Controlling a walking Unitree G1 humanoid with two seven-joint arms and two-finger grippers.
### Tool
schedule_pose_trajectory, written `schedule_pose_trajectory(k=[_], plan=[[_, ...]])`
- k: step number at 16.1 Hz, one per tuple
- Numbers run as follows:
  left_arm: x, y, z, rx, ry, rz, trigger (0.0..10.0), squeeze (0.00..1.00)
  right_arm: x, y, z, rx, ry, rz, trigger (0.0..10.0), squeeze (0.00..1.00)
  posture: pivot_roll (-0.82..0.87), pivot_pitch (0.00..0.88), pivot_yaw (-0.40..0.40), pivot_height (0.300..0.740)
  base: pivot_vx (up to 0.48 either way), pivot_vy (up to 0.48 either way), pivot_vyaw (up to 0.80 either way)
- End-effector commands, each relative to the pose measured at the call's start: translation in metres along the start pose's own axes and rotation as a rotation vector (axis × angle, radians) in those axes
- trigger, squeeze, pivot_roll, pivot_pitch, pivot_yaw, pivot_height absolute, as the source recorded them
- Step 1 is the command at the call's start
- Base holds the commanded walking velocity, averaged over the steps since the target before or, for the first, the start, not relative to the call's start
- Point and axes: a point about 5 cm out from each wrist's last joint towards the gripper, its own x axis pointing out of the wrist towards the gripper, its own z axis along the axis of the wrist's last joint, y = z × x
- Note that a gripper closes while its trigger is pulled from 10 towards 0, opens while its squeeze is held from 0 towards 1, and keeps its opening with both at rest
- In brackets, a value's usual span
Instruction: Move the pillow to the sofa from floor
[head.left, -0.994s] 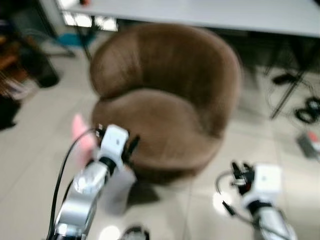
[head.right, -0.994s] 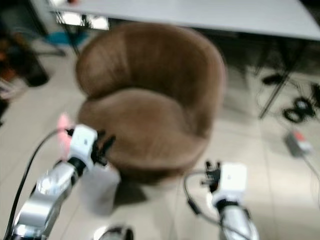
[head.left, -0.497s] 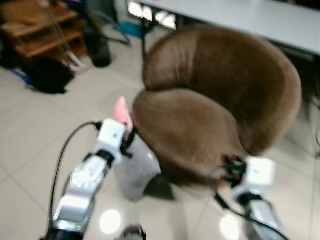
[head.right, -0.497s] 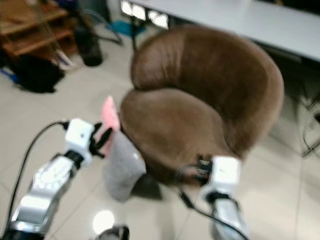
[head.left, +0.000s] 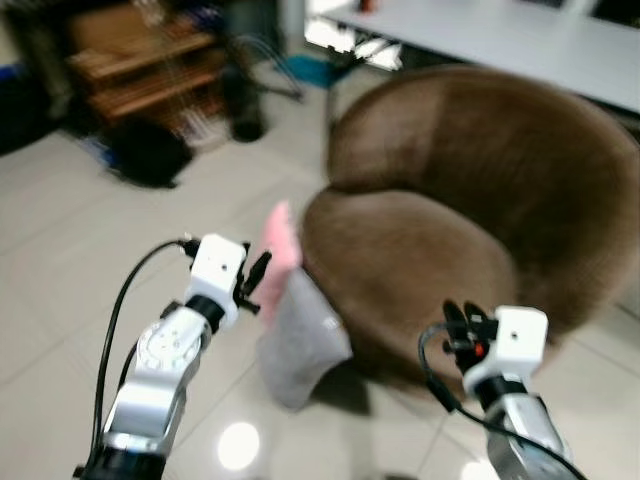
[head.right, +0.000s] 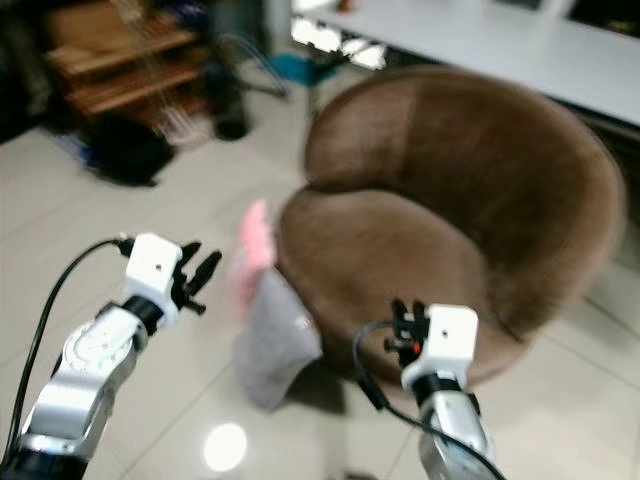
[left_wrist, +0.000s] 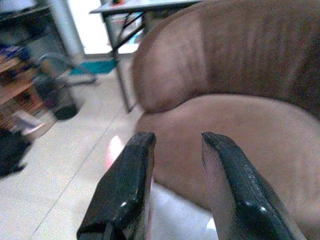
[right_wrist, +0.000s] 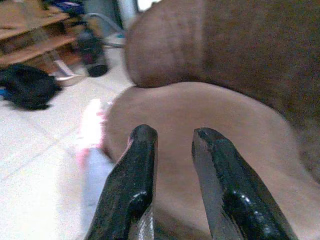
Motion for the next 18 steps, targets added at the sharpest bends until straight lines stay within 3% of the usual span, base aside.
schedule_pose_trajectory(k=[1, 4, 9, 13, 18], plan=[[0.001, -0.006, 0.001, -0.008, -0.007, -0.02, 10.0, 0.0, 0.0, -0.006, 0.001, -0.003, -0.002, -0.014, 10.0, 0.0, 0.0, 0.102, -0.016, 0.74, 0.379, 0.0, 0.0], [-0.002, -0.003, -0.001, -0.011, -0.002, -0.004, 10.0, 0.0, 0.005, 0.003, 0.005, -0.043, -0.013, 0.042, 10.0, 0.0, 0.0, 0.097, -0.026, 0.74, 0.376, 0.0, 0.44], [-0.003, -0.007, -0.003, -0.013, 0.001, -0.009, 10.0, 0.0, 0.003, 0.004, 0.004, -0.044, -0.009, 0.058, 10.0, 0.0, -0.01, 0.096, -0.029, 0.74, 0.376, 0.0, 0.8], [-0.004, -0.011, -0.006, -0.013, 0.008, -0.03, 10.0, 0.0, -0.001, -0.002, 0.001, -0.011, 0.0, 0.039, 10.0, 0.0, -0.02, 0.098, -0.023, 0.74, 0.358, 0.0, 0.0], [-0.007, -0.015, -0.01, -0.026, 0.023, -0.044, 10.0, 0.0, -0.004, -0.003, -0.003, -0.01, 0.032, 0.045, 10.0, 0.0, -0.02, 0.11, -0.024, 0.71, 0.0, 0.0, 0.0]])
